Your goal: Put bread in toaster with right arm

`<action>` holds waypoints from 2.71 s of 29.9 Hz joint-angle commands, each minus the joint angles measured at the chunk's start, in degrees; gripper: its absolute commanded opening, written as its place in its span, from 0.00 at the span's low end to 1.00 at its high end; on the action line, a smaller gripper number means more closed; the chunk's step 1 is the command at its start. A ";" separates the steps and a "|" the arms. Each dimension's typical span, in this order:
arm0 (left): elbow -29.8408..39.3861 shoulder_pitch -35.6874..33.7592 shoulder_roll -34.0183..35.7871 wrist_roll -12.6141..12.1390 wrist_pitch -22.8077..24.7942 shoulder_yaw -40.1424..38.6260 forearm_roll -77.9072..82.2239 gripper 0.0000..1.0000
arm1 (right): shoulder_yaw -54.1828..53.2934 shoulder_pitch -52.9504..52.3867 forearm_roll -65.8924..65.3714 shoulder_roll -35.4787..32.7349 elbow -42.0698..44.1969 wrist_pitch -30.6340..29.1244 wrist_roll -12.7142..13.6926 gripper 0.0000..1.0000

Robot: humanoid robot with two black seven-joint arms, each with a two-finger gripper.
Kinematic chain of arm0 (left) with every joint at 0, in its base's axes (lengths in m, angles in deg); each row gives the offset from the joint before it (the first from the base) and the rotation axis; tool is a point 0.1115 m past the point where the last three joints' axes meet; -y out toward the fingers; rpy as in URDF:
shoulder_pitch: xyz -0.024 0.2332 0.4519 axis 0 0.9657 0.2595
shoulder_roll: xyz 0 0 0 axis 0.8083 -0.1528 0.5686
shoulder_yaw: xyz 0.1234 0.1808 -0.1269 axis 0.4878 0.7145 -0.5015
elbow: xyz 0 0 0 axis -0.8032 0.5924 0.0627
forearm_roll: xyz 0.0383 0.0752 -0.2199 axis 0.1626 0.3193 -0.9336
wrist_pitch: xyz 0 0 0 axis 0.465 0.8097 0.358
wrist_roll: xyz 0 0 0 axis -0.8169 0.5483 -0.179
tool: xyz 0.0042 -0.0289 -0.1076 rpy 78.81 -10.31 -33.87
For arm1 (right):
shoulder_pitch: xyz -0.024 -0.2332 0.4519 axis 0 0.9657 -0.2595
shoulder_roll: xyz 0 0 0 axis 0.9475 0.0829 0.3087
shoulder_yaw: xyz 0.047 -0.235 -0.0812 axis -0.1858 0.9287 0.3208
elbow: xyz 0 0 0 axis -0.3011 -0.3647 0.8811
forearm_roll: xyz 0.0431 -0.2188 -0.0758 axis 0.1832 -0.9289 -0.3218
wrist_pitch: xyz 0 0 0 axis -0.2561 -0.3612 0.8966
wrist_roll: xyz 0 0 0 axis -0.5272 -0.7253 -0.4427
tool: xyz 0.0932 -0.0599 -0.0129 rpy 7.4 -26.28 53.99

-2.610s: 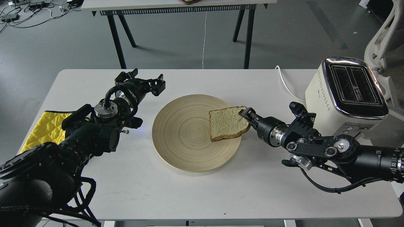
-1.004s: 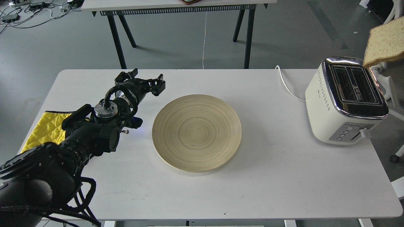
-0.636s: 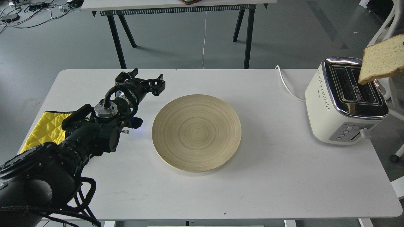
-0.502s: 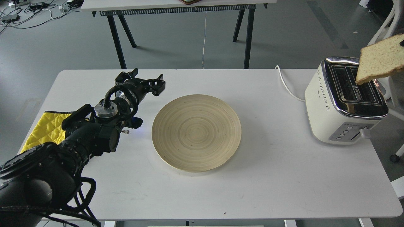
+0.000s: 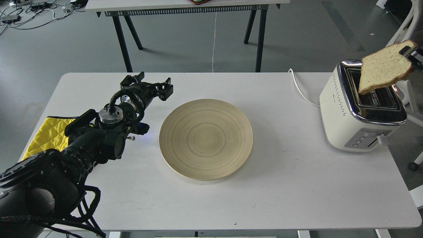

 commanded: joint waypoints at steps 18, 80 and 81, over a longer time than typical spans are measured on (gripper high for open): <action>0.00 0.00 0.00 0.00 0.00 0.00 0.00 1.00 | 0.00 2.66 0.00 0.62 -0.04 -0.35 0.00 0.06; 0.00 0.00 0.00 0.00 0.00 0.00 0.00 1.00 | -34.33 19.77 36.29 29.44 5.13 -7.18 -19.58 1.00; 0.00 0.00 0.00 0.00 0.00 0.00 -0.09 1.00 | -38.02 23.19 37.86 31.54 7.41 -10.69 -20.29 1.00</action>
